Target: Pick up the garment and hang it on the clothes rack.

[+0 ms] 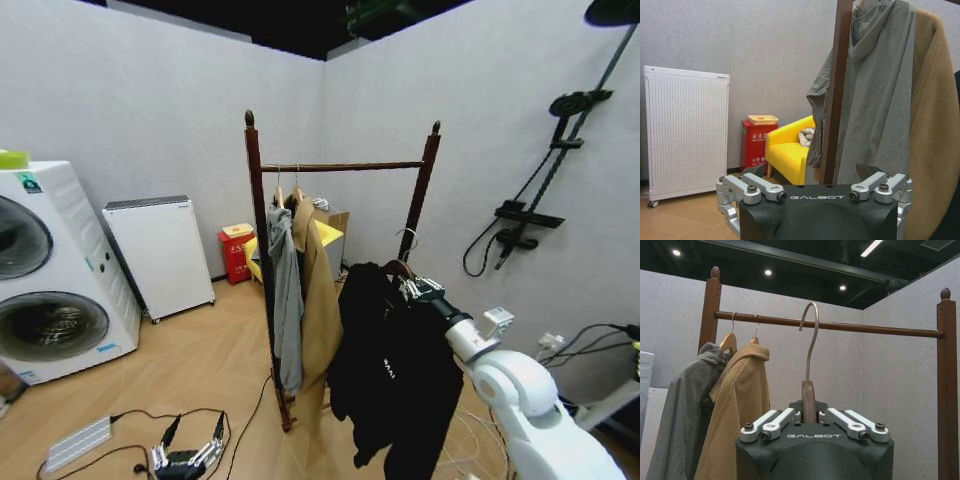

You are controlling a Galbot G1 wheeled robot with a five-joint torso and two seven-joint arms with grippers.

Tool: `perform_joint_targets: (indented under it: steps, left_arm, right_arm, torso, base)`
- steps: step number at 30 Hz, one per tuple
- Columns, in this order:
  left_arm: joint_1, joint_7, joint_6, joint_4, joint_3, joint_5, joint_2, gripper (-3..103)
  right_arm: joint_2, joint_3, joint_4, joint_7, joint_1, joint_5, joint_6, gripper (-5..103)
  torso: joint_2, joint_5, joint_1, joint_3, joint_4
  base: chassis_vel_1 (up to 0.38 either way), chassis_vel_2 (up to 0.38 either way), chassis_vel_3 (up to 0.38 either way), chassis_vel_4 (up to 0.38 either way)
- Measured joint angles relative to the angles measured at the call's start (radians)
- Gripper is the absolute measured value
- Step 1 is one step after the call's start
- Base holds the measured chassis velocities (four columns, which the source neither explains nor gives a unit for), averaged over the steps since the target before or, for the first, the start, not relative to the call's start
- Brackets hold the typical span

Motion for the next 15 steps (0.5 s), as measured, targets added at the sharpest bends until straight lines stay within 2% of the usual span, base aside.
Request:
perform_joint_targets:
  steps: [9,15]
  left_arm:
    - [0.000,0.000,0.000,0.000,0.000,0.000,0.000,100]
    - [0.000,0.000,0.000,0.000,0.000,0.000,0.000,100]
  right_arm:
    - [0.000,0.007,0.023,-0.008,-0.022,-0.016,-0.003,9]
    - [-0.011,0.004,0.014,-0.010,-0.008,-0.015,-0.004,9]
  torso:
    - [0.000,-0.0001,0.000,0.000,0.0001]
    - [0.000,0.0001,-0.001,0.000,0.0000]
  base:
    - [-0.105,0.116,0.093,-0.098]
    - [-0.006,0.011,0.008,-0.007]
